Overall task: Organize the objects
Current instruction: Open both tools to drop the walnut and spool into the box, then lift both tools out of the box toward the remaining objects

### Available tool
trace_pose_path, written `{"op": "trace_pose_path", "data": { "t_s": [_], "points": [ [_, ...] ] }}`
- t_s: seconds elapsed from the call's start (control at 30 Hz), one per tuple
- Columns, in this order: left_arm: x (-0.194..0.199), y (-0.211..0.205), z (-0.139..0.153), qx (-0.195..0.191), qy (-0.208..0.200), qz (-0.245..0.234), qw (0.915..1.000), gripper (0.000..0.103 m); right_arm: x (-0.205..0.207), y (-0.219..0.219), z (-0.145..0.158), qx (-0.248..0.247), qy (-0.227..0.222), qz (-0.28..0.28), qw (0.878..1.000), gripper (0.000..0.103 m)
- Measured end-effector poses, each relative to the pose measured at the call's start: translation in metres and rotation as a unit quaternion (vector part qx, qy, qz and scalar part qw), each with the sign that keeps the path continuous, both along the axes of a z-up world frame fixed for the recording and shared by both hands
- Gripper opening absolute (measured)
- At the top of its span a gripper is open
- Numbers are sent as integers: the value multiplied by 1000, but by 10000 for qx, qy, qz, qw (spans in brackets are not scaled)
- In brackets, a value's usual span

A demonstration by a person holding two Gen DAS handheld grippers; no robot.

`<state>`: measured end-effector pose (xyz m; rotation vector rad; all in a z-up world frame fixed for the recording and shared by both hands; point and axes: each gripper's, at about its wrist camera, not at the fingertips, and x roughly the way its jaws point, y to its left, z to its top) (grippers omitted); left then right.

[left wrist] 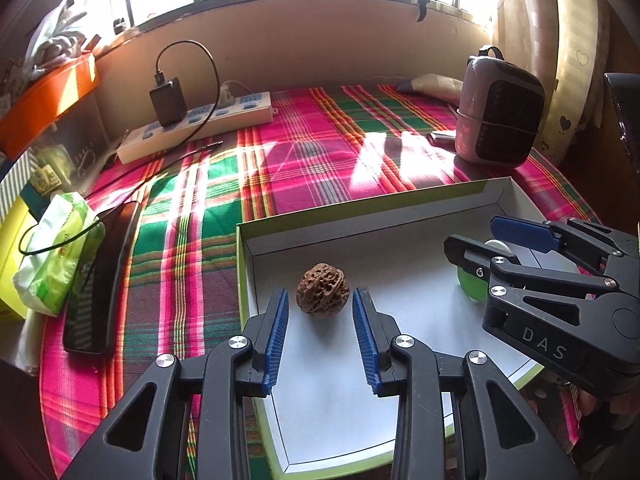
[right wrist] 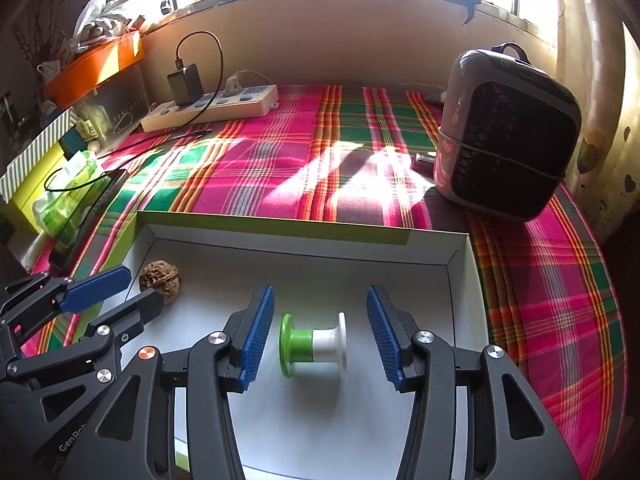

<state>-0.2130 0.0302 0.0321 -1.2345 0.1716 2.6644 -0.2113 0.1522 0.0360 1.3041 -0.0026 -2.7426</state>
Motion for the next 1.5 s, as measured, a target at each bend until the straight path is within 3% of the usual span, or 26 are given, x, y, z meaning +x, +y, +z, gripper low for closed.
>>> {"op": "trace_pose_path", "data": {
  "t_s": [0.83,1.5],
  "points": [
    [76,-14,18,-84,473,382,9981,31,72,-10,17,-254,345,74,9991,50],
    [119,-30,12,18,497,481,9976,32,125,-8,15,-263,538,76,9982,51]
  ]
}}
